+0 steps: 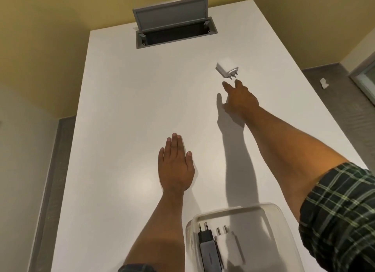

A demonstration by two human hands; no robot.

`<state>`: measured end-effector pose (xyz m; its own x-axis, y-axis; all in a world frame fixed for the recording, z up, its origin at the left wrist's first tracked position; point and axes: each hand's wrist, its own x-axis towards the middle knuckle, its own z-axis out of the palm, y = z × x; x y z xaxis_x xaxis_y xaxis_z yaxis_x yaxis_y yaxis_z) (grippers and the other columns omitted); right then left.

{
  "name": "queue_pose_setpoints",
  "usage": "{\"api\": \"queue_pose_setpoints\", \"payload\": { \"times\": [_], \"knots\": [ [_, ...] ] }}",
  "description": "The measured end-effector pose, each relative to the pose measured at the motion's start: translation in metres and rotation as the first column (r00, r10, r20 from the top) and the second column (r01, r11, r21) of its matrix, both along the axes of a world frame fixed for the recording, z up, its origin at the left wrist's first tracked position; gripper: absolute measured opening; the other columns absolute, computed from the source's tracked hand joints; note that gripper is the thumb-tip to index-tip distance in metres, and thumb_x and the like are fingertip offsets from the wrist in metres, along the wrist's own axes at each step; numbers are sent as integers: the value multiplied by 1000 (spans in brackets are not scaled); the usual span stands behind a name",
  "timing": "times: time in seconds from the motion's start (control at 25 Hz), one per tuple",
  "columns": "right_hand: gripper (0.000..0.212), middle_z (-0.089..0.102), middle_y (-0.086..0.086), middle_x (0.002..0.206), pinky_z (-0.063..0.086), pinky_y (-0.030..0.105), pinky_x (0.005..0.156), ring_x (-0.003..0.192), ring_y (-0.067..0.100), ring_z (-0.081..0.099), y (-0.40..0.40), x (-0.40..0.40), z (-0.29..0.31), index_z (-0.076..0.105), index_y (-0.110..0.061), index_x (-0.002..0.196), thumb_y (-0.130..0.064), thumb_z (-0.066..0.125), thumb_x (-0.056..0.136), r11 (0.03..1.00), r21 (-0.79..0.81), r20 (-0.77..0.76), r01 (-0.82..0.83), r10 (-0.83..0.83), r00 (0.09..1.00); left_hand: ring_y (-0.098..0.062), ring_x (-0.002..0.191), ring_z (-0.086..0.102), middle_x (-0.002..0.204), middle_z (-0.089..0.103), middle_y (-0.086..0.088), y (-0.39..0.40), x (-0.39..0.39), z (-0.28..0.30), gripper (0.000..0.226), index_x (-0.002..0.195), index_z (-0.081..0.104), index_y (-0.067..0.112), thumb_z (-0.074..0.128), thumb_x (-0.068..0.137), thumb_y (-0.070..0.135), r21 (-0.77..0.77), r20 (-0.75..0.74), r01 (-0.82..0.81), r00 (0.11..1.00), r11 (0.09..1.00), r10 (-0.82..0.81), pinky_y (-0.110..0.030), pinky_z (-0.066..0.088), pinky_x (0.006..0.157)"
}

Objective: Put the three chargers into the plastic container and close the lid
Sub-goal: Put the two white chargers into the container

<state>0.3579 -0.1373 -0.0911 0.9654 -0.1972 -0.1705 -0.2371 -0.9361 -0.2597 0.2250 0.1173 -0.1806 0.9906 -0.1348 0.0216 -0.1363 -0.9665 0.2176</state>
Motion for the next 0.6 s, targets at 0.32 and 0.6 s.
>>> {"api": "queue_pose_setpoints", "payload": {
  "times": [0.32, 0.6],
  "knots": [
    [65, 24, 21, 157, 40, 52, 106, 144, 39, 29, -16, 87, -3, 26, -27, 156, -36, 55, 98, 999, 5, 97, 44, -45, 994, -17, 157, 16, 169, 19, 4, -7, 35, 1, 62, 161, 21, 19, 27, 104, 40, 6, 21, -70, 997, 998, 70, -43, 20, 125],
    [37, 39, 32, 141, 45, 53, 98, 129, 47, 40, -15, 124, -39, 59, -16, 134, -28, 43, 103, 987, -158, 95, 35, -20, 995, -15, 157, 15, 170, 17, 5, -10, 42, 2, 62, 161, 20, 20, 29, 103, 39, -14, 22, -87, 996, 996, 87, -43, 20, 125]
  ]
}}
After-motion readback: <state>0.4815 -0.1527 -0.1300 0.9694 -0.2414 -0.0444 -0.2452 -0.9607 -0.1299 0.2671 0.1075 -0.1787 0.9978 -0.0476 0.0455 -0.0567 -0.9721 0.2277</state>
